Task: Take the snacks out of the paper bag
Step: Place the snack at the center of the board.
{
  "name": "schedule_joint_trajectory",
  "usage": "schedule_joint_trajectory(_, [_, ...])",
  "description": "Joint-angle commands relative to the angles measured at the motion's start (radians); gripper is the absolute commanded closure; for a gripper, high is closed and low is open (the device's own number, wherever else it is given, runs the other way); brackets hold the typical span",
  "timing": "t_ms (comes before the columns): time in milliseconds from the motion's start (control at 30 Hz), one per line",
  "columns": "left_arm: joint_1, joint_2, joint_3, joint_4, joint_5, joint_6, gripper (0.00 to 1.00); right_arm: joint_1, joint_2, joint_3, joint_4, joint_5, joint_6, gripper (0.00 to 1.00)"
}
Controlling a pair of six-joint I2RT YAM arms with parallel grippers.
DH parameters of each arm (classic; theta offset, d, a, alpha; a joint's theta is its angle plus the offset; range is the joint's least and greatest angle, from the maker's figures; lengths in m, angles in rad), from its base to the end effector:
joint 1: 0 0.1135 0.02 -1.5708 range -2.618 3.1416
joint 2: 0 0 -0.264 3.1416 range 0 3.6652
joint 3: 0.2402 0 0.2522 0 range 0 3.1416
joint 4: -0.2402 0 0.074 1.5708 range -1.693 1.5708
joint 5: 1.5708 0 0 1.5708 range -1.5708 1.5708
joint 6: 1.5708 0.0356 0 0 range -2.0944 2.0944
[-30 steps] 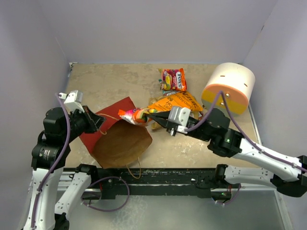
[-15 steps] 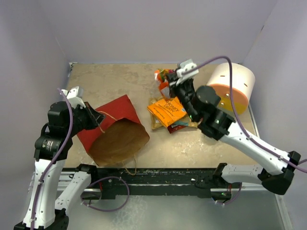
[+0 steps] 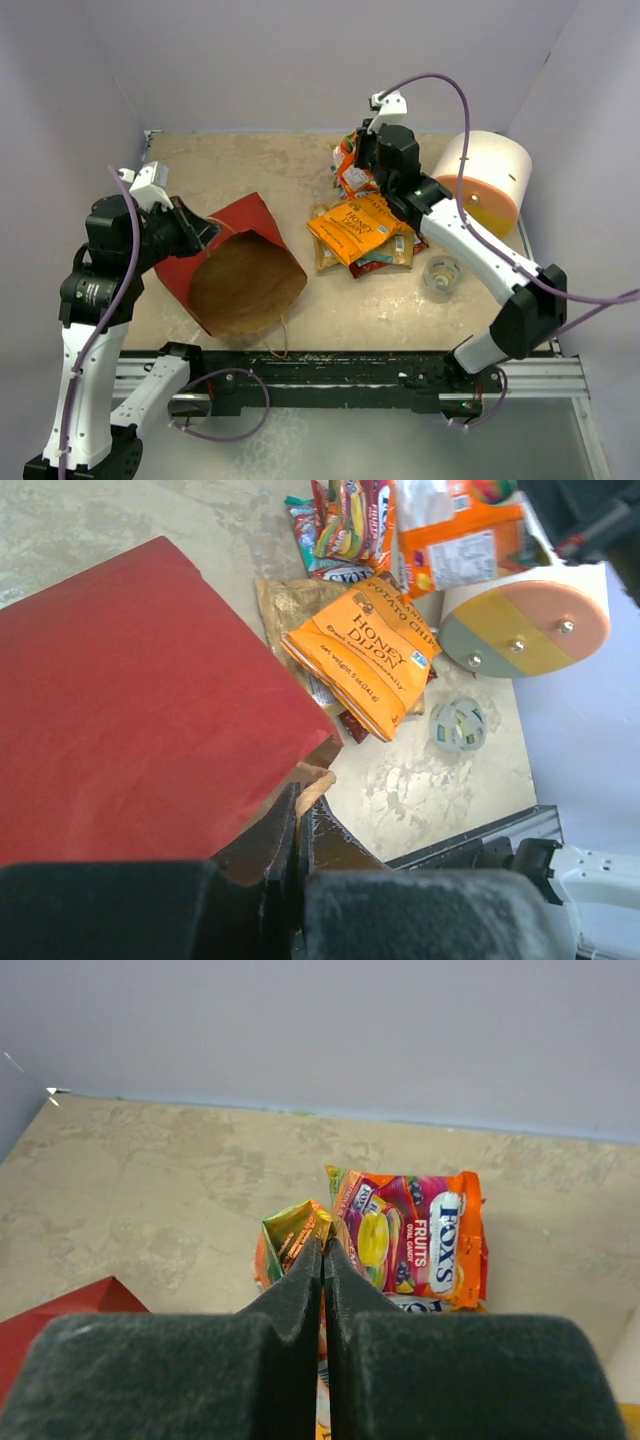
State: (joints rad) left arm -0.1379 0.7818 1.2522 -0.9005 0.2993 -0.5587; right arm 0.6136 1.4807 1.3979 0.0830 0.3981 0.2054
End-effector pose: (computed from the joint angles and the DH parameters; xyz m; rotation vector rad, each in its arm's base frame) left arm 0.1194 -0.0272 0.4190 -0.2342 2.0458 -0.7392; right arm 0.2959 0.1915 0.4160 -0.0079 1.5801 0.3302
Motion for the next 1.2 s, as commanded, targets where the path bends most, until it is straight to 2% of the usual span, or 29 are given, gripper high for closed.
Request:
schedule_joint_trajectory(0, [-0.002, 0.027, 0.08, -0.002, 0.062, -0.022, 1.0, -0.03, 0.062, 0.094, 0.063, -0.075, 0.123, 1.0])
schedule_joint_trajectory(267, [-0.002, 0.062, 0.127, 0.019, 0.12, -0.021, 1.0, -0.098, 0.201, 0.164, 0.046, -0.143, 0.251, 1.0])
schedule_joint_trajectory(600, [-0.002, 0.101, 0.183, 0.019, 0.182, -0.005, 1.0, -0.209, 0.263, 0.092, 0.056, -0.241, 0.355, 1.0])
schedule_joint_trajectory(800, [-0.002, 0.128, 0.227, 0.02, 0.191, -0.003, 1.0, -0.272, 0.319, 0.062, 0.034, -0.281, 0.326, 1.0])
schedule_joint_trajectory(1167, [-0.002, 0.175, 0.344, 0.003, 0.194, 0.021, 1.0, -0.3, 0.392, 0.024, 0.036, -0.272, 0.233, 1.0])
